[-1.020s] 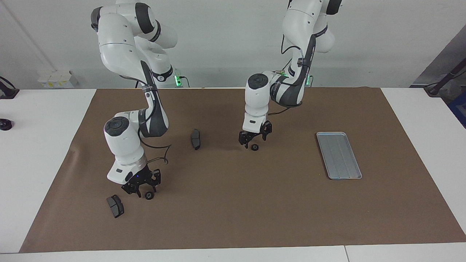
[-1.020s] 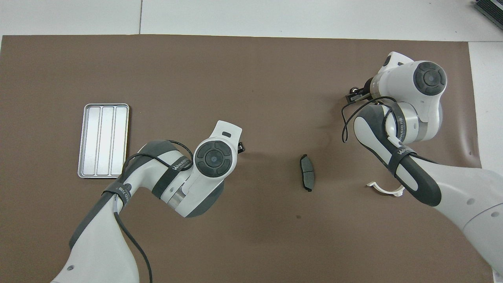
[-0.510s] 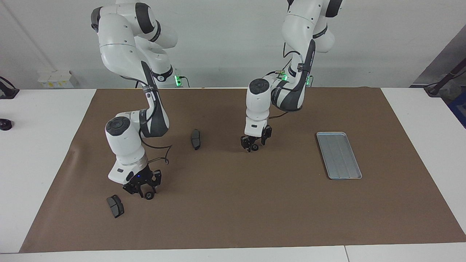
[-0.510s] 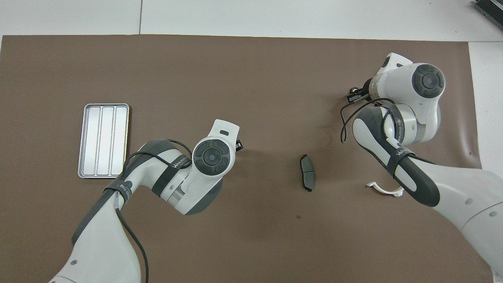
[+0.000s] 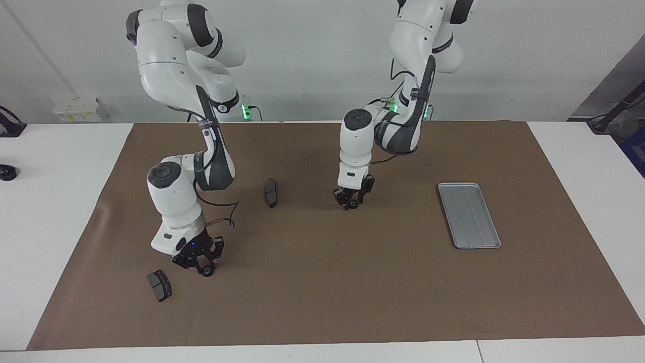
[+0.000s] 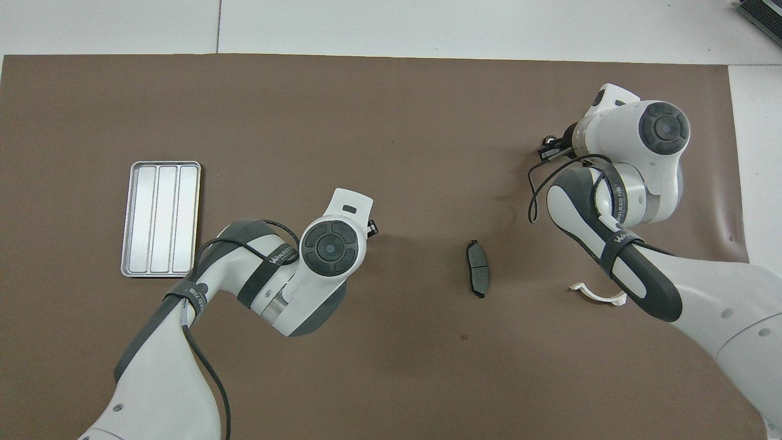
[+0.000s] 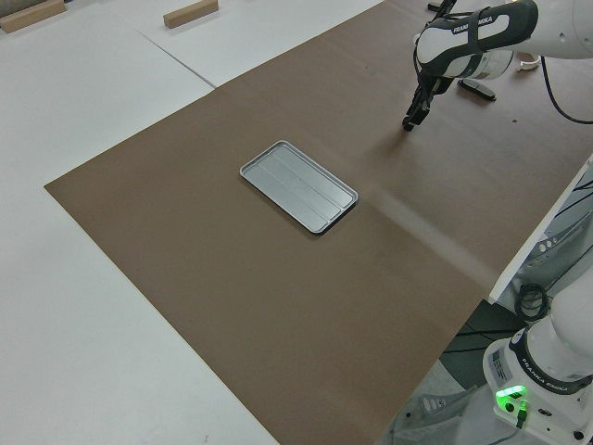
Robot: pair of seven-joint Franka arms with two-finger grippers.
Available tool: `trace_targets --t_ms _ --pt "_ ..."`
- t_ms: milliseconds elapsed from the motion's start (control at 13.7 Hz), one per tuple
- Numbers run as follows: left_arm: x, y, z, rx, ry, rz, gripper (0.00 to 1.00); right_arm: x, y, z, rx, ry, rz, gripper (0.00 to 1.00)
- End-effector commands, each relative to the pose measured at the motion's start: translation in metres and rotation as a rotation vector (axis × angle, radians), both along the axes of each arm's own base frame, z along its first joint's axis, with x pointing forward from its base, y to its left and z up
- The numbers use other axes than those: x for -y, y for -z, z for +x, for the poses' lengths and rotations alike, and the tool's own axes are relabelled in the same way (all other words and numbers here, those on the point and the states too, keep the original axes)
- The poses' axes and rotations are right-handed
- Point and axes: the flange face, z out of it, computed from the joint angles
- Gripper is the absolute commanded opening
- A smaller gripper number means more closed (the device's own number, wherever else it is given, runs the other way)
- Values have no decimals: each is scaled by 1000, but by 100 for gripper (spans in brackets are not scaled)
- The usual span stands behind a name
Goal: Pick bearing gear from pile to tray
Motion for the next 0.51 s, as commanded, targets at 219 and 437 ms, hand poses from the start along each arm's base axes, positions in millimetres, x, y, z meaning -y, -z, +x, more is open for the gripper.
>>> trace_targets --t_ms 219,437 --pt "-2 5 -6 17 -11 4 39 -9 -9 4 2 20 26 1" --pt "-1 2 -5 18 -10 5 16 -42 -31 10 -30 50 36 0"
